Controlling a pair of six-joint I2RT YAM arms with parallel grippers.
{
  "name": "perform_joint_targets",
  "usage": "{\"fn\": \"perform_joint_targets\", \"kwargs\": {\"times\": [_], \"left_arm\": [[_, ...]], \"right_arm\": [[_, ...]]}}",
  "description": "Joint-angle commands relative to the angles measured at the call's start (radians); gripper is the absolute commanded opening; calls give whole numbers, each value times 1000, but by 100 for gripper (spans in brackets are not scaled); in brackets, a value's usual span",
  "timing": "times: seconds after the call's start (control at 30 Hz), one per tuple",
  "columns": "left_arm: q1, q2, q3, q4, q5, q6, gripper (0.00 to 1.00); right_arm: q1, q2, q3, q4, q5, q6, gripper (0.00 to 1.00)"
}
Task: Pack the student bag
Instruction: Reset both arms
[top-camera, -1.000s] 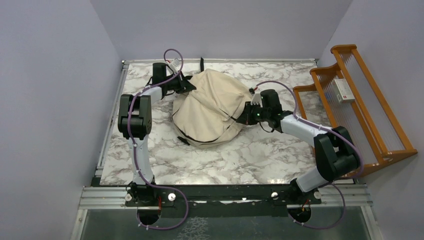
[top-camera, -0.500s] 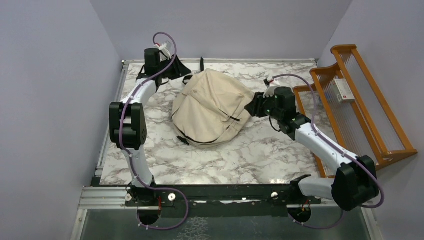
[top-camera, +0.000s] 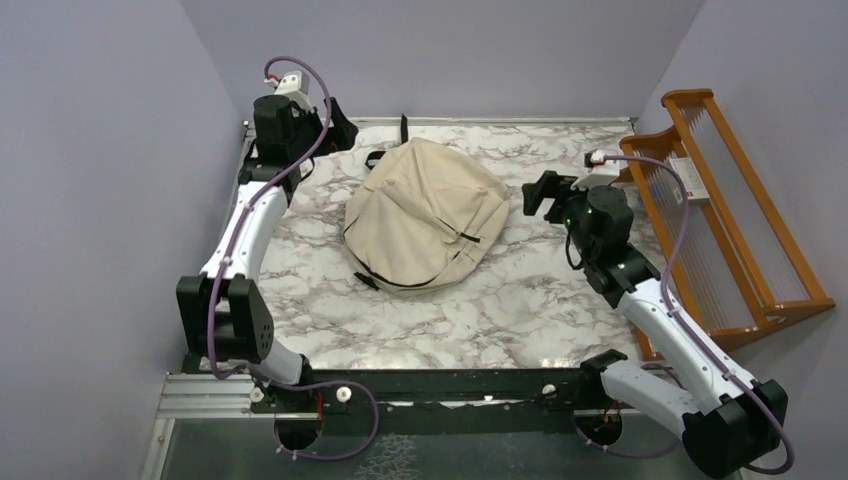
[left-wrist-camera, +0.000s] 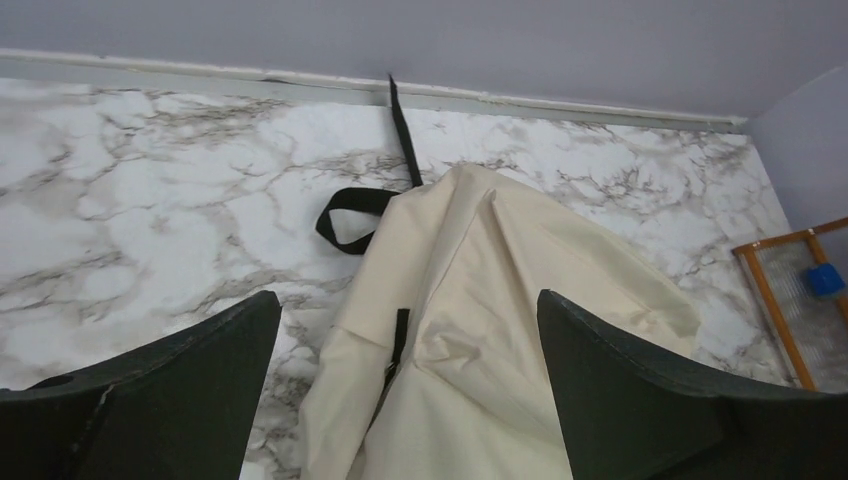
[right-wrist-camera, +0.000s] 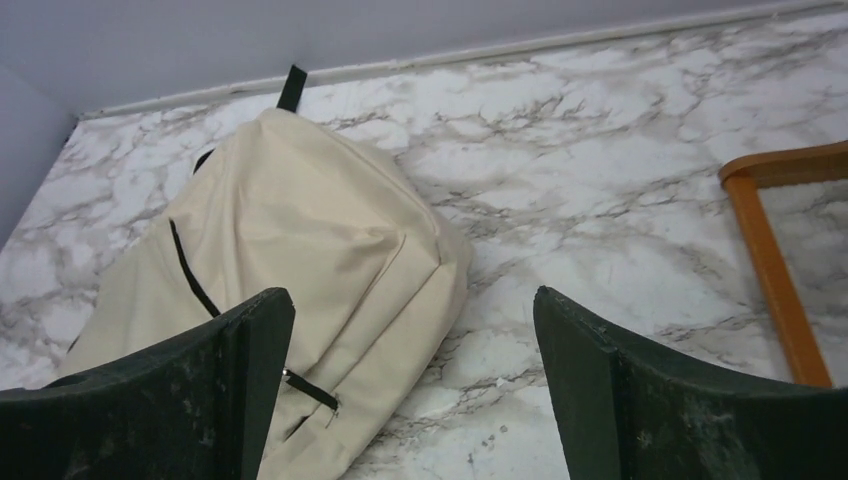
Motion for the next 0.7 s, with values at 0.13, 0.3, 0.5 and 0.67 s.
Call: {"fn": "perform_joint_targets", "kwargs": {"times": [0.13,0.3,0.5,0.67], "left_arm": [[10,-373,-306,4,-192,45,99],[8,-557,-480,-55,-192,27,99],[8,-764,-681,-35,-255,-34,99],[8,-881,-763,-48,-291,-31,99]], "right_arm": [[-4,-103,56,-42,52,-103,100],[-4,-111,99,-159,-137,-164,100],[-20,-120,55,-132,-375,-111,100],[-25,-184,-21,-88,-400,-68,100]]}}
